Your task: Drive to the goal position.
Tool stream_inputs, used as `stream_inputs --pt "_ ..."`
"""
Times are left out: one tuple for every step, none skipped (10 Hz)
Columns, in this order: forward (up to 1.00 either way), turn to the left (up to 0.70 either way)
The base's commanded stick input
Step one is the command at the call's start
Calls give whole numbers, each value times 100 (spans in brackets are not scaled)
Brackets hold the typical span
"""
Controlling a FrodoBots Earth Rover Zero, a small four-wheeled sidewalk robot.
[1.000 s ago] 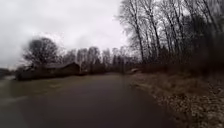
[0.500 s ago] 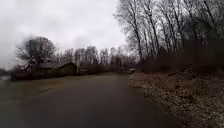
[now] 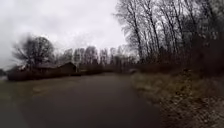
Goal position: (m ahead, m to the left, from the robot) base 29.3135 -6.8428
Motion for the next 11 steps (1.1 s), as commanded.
stream_inputs --pt "100 40" --pt "100 40" --pt "100 1" --pt "100 0" --pt "100 0" --pt "100 0" --pt "100 0" --pt "100 0" --pt "100 0" --pt "100 0" --pt "100 0"
